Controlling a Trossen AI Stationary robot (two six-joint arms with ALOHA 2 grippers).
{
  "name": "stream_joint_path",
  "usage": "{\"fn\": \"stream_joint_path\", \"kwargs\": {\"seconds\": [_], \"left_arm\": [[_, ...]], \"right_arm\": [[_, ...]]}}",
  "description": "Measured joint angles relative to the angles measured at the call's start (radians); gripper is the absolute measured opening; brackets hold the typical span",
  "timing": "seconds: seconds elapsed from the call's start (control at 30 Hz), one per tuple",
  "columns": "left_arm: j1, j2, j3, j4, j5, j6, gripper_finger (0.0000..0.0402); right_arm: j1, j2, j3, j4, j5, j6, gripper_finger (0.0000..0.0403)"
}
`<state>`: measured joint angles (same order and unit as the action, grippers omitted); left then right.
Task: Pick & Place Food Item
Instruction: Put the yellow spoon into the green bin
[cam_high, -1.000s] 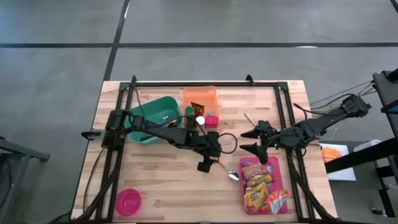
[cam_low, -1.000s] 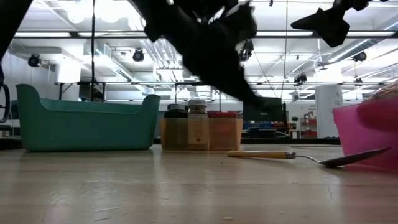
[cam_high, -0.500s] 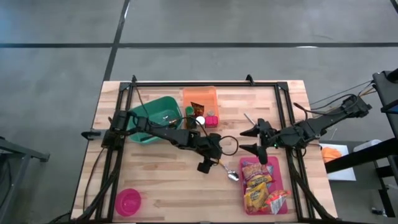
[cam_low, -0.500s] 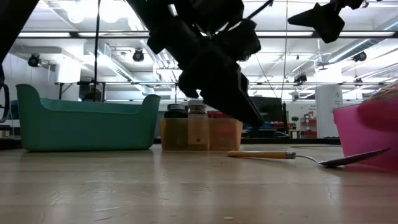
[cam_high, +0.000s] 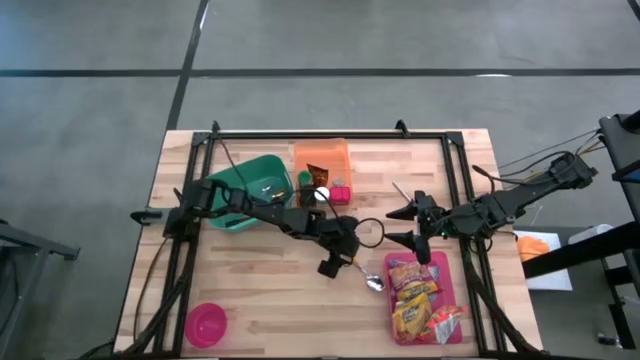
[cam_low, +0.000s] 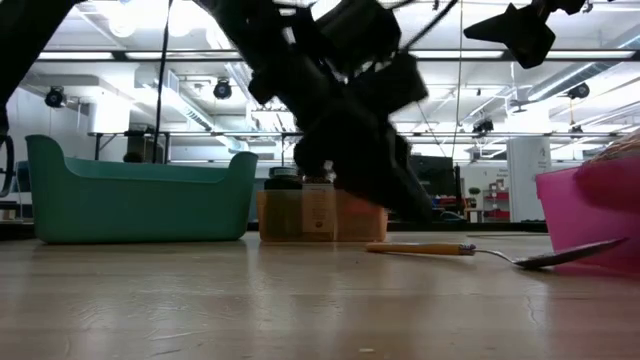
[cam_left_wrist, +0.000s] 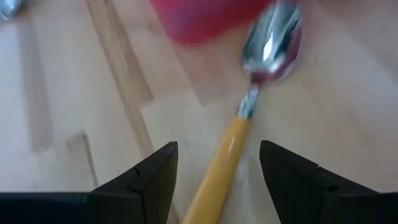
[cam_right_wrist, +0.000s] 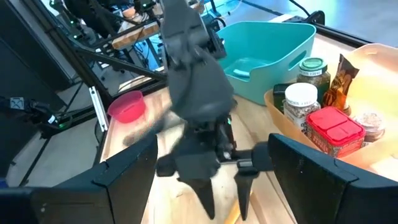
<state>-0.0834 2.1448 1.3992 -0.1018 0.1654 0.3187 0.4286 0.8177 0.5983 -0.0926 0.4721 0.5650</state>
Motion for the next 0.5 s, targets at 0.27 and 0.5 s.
{"fn": "stream_joint_path", "kwargs": {"seconds": [0.27, 0.5], "left_arm": [[0.001, 0.083, 0.054, -0.032, 0.018, 0.02, 0.0228], [0.001, 0.113, 0.097, -0.076, 0.061, 0.049, 0.0176]], "right_arm": [[0.001, -0.001, 0.0, 0.001, 0.0, 0.003, 0.0299], [0.001, -0.003, 0.001, 0.0, 0.0, 0.006, 0.0299]]}}
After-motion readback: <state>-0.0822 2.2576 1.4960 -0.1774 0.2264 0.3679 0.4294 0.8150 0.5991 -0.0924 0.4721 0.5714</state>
